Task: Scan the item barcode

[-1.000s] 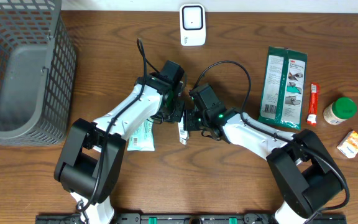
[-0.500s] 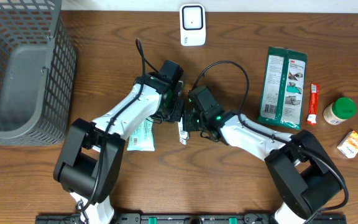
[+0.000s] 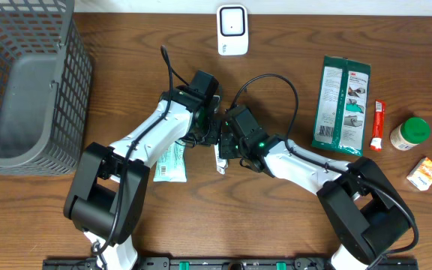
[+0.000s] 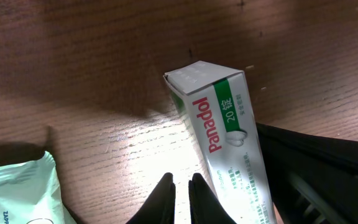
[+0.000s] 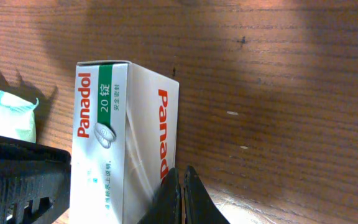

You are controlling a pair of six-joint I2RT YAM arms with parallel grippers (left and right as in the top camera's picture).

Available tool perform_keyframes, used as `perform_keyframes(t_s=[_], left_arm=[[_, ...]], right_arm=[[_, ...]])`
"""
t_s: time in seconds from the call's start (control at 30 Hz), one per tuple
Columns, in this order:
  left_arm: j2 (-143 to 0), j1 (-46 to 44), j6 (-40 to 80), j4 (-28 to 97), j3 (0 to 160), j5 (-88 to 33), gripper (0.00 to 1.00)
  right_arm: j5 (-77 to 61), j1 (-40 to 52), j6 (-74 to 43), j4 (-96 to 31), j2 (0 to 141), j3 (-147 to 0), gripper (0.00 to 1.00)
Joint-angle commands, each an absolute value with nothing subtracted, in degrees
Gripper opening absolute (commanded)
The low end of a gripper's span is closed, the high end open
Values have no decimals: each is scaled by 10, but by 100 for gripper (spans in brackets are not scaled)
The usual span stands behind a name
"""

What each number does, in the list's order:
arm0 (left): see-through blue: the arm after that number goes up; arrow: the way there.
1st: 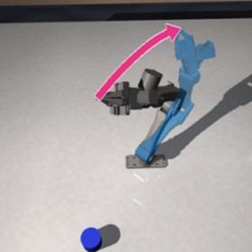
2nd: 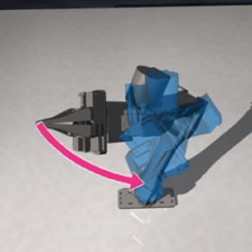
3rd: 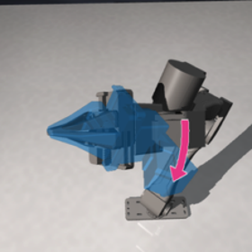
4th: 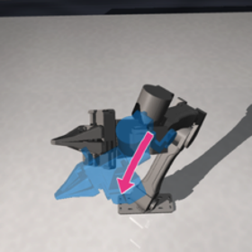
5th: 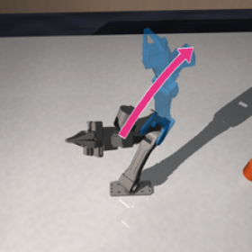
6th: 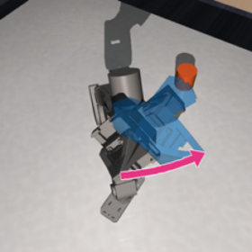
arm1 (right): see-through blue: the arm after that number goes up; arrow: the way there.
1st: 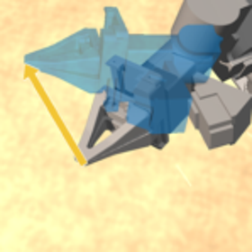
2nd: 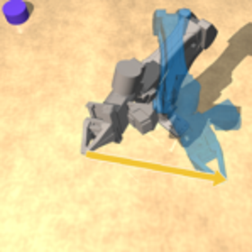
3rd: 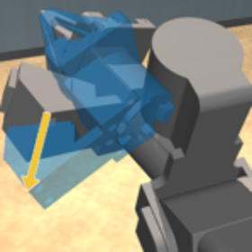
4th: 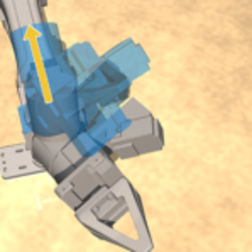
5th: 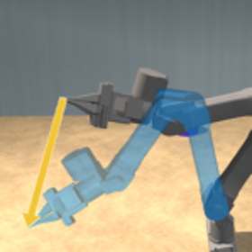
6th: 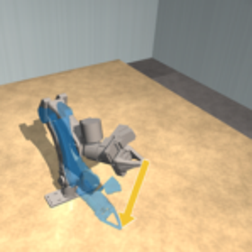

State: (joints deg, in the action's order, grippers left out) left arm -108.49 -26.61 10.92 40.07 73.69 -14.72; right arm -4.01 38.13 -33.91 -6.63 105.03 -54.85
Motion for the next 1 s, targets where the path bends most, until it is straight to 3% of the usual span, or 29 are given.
perform_keyframes(t_s=[0.0, 0.73, 0.97], left_arm=[[-1085, -277, 115, 396, 733, -190, 12], [-1086, -277, 114, 381, 733, -210, 13], [-1086, -270, 114, 381, 736, -143, 33]], right_arm=[[-58, 403, -338, -52, 1049, -555, 1], [-67, 406, -325, -36, 1048, -556, 1], [-17, 404, -290, -80, 1018, -569, 4]])
